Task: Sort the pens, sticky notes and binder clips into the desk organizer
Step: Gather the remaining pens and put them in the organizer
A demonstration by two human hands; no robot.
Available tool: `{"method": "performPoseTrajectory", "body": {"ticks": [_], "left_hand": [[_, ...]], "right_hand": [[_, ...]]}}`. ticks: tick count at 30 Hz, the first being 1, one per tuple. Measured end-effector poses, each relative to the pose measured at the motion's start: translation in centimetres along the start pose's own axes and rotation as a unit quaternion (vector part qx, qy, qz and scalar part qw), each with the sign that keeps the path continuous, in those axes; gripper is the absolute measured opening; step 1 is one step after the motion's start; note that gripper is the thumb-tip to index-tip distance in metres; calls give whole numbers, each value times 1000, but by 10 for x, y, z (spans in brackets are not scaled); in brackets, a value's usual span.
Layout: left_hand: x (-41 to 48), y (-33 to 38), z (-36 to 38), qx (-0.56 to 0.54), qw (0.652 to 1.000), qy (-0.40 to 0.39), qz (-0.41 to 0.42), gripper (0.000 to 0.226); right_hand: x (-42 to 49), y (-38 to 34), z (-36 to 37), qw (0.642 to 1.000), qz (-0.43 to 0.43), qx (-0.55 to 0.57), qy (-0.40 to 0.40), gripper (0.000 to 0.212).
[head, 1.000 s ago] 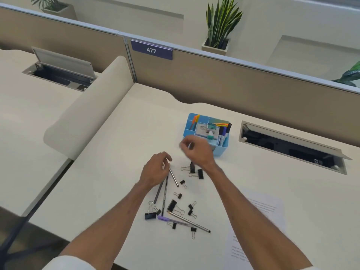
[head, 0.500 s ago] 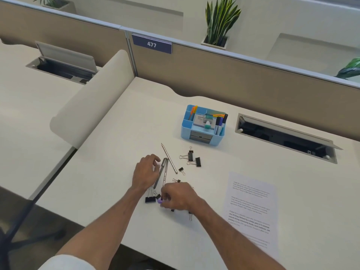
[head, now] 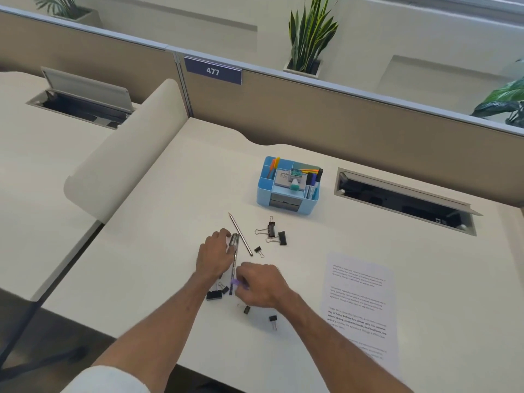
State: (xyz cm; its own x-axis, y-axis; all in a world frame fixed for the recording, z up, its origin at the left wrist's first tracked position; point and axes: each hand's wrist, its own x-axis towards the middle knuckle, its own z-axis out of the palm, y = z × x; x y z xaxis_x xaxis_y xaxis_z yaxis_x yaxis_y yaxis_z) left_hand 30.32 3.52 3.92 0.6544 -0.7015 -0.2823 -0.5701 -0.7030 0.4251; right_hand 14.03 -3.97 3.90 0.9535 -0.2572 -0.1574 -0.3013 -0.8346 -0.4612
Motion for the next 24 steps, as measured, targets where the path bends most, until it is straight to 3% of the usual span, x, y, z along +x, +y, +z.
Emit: {"method": "performPoseTrajectory", "body": {"ticks": [6,10,16,24], "left_hand": [[8,3,2,26,1000,-15,5,37],[12,6,-4,-26,999,27,-1,38],[35,23,-35,-148,979,140,10,32],[88,79,-77,-269,927,235,115,27]], "right_hand": [[18,21,-37,992,64,61,92,19],[32,34,-58,977,109,98,154,20],[59,58,-97,909,225,215,276,19],[101,77,-162,825,252,242,445,14]]}}
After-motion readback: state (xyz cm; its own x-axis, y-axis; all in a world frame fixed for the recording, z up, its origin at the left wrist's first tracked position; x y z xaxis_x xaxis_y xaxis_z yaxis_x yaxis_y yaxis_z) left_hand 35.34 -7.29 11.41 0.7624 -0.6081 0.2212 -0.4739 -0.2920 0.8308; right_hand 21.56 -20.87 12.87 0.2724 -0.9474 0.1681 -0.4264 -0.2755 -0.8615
